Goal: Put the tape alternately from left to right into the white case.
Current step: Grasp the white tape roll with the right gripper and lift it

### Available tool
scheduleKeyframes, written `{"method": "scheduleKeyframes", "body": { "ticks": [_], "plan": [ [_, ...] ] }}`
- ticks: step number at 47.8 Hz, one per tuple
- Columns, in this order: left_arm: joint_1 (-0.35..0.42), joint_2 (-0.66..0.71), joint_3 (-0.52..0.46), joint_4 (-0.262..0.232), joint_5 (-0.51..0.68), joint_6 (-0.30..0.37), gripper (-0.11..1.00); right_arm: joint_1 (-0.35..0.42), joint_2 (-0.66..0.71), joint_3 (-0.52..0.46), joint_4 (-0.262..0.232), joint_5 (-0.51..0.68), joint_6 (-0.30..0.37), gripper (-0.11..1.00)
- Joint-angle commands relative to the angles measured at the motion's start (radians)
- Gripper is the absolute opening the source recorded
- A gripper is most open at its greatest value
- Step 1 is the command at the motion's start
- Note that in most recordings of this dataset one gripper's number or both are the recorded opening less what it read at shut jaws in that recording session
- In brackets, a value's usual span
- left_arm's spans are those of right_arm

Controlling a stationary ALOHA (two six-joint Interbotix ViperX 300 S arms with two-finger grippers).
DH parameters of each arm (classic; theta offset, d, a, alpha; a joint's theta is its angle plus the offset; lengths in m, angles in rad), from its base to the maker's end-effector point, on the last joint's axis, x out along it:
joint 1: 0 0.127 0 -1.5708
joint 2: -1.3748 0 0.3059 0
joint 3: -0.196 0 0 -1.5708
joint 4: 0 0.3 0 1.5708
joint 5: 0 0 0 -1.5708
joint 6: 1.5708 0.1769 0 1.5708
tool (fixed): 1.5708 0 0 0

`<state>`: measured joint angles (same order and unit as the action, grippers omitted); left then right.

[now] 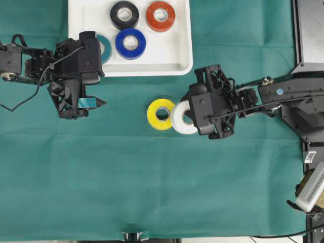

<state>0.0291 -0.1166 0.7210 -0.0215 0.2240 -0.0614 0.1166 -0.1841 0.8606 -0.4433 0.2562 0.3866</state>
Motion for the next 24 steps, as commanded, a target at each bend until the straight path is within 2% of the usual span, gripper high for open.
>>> {"method": "scheduleKeyframes", "body": {
  "ticks": [1, 12, 24],
  "plan": [
    [-0.003, -0.014, -0.008, 0.0, -0.008, -0.002, 1.0, -0.031, -0.021, -0.037, -0.021, -0.005, 0.0, 0.02],
    [-0.006, -0.014, -0.009, -0.002, -0.008, -0.002, 1.0, -0.115, -0.018, -0.074, -0.086, -0.003, -0.002, 0.02],
    [-0.006, -0.014, -0.011, -0.002, -0.008, -0.002, 1.0, -0.21, 0.025, -0.123, -0.135, -0.003, -0.008, 0.02]
  ]
}}
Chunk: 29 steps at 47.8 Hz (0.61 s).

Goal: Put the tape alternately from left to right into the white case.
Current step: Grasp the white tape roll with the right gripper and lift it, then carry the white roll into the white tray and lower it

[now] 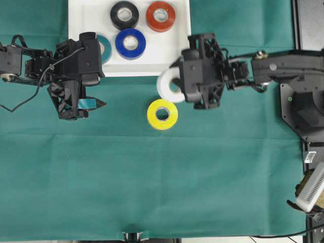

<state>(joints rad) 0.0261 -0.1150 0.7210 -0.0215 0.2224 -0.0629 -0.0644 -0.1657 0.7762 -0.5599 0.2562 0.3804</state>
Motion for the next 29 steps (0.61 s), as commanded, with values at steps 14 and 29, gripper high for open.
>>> {"method": "scheduleKeyframes", "body": {
  "ticks": [14, 29],
  "plan": [
    [-0.009, -0.015, -0.011, 0.0, -0.006, -0.002, 1.0, -0.141, 0.084, -0.084, -0.081, -0.015, -0.002, 0.02],
    [-0.018, -0.015, -0.011, -0.002, -0.006, -0.003, 1.0, -0.215, 0.138, -0.12, -0.095, -0.018, -0.002, 0.02]
  ]
}}
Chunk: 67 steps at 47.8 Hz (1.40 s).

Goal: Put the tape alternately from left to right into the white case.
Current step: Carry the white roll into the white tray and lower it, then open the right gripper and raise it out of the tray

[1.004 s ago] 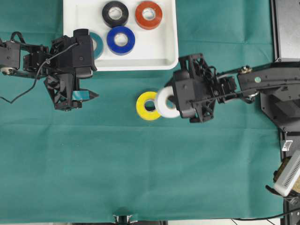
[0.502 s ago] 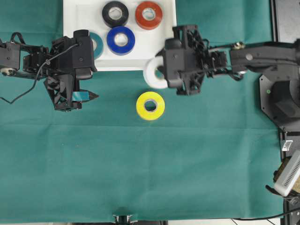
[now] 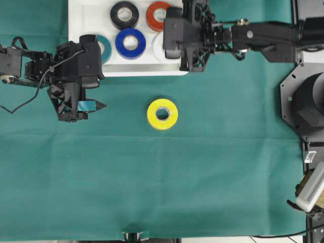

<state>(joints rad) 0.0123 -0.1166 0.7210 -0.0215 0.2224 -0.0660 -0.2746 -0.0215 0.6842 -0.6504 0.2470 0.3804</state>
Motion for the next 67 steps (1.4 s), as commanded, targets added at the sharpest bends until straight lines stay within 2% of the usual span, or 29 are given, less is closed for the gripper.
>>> {"method": "scheduleKeyframes", "body": {
  "ticks": [1, 29, 32, 35, 43, 45, 67],
  "plan": [
    [-0.005, -0.014, -0.011, -0.002, -0.006, 0.0, 1.0, -0.006, -0.003, -0.029, -0.005, -0.009, -0.002, 0.02],
    [-0.005, -0.014, -0.011, -0.002, -0.006, 0.0, 1.0, -0.006, 0.002, -0.021, -0.005, -0.028, 0.006, 0.03],
    [-0.005, -0.014, -0.009, -0.002, -0.006, 0.0, 1.0, -0.006, 0.002, -0.02, -0.005, -0.025, 0.006, 0.13],
    [-0.005, -0.014, -0.009, -0.002, -0.006, 0.0, 1.0, -0.006, 0.002, -0.015, -0.005, -0.023, 0.006, 0.28],
    [-0.005, -0.014, -0.011, -0.002, -0.006, 0.0, 1.0, -0.006, 0.002, -0.006, -0.005, -0.021, 0.006, 0.78],
    [-0.005, -0.014, -0.011, -0.002, -0.006, 0.0, 1.0, -0.006, 0.002, -0.006, -0.003, -0.023, 0.006, 0.86],
    [-0.005, -0.014, -0.012, -0.002, -0.006, 0.0, 1.0, -0.006, 0.0, 0.0, -0.005, -0.025, 0.006, 0.87]
  ]
}}
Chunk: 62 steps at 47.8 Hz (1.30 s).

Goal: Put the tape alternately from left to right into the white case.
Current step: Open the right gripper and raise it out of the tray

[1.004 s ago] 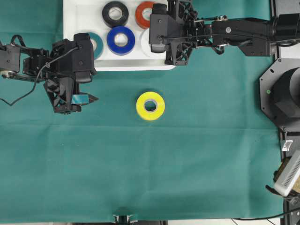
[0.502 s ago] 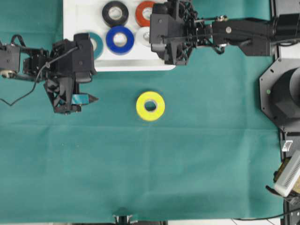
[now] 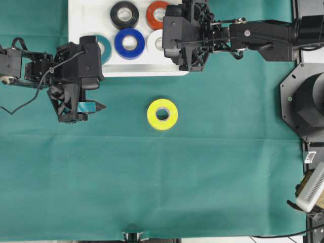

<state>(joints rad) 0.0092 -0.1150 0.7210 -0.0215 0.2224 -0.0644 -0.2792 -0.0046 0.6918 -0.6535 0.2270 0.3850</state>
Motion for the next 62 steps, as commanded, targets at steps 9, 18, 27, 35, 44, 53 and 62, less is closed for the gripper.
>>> {"method": "scheduleKeyframes", "body": {
  "ticks": [9, 18, 27, 35, 44, 53, 62],
  "plan": [
    [-0.002, -0.015, -0.012, -0.002, -0.006, -0.002, 1.0, -0.002, -0.028, -0.006, -0.002, -0.008, 0.003, 0.86],
    [-0.002, -0.015, -0.014, -0.002, -0.006, -0.002, 1.0, 0.018, -0.06, 0.018, 0.0, -0.008, 0.003, 0.87],
    [-0.002, -0.015, -0.014, -0.002, -0.006, 0.0, 1.0, 0.054, -0.117, 0.072, 0.0, -0.011, 0.003, 0.87],
    [-0.002, -0.015, -0.014, -0.002, -0.006, 0.0, 1.0, 0.086, -0.186, 0.137, 0.002, -0.041, 0.005, 0.86],
    [-0.002, -0.015, -0.015, -0.002, -0.006, -0.002, 1.0, 0.11, -0.264, 0.212, 0.003, -0.097, 0.005, 0.87],
    [-0.003, -0.015, -0.017, -0.002, -0.006, -0.002, 1.0, 0.121, -0.351, 0.295, 0.003, -0.146, 0.005, 0.87],
    [-0.003, -0.015, -0.018, -0.002, -0.021, 0.0, 1.0, 0.127, -0.396, 0.342, 0.005, -0.192, 0.006, 0.87]
  ]
}}
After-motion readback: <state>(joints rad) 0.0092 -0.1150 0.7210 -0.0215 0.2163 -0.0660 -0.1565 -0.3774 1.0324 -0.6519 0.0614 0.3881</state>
